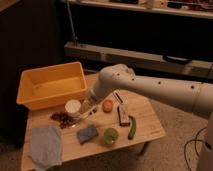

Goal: Place fork in plastic cup

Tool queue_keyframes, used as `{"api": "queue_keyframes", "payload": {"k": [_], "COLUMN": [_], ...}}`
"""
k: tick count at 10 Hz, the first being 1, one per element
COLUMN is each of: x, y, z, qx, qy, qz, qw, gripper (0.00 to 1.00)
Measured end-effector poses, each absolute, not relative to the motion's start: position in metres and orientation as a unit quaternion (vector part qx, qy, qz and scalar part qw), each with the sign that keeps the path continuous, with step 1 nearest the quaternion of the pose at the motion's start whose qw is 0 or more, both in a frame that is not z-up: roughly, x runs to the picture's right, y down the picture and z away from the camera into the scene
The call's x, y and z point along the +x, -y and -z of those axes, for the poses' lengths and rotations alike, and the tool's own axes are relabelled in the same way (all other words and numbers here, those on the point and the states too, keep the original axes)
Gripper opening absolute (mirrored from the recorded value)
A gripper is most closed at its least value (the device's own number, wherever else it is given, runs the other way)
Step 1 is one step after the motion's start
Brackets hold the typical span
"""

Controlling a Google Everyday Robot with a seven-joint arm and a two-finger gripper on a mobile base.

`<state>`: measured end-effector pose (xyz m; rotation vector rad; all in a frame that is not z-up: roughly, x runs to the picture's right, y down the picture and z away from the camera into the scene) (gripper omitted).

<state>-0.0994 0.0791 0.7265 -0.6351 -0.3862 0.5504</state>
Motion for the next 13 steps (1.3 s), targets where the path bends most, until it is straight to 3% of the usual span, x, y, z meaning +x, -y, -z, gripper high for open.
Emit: {"api": "queue_keyframes", "payload": {"k": [3, 6, 13], "x": [-0.109, -0.109, -0.125], "y": [-0.093, -0.093, -0.129], "z": [-0.734, -0.735, -0.805], "qx": [-0.251, -0.247, -0.302], "qy": [0.209, 0.206, 0.194], "qz": [-0.163, -0.153, -0.061], "qw": [0.931, 0.934, 0.932], "gripper": [0.65, 0.65, 0.65]}}
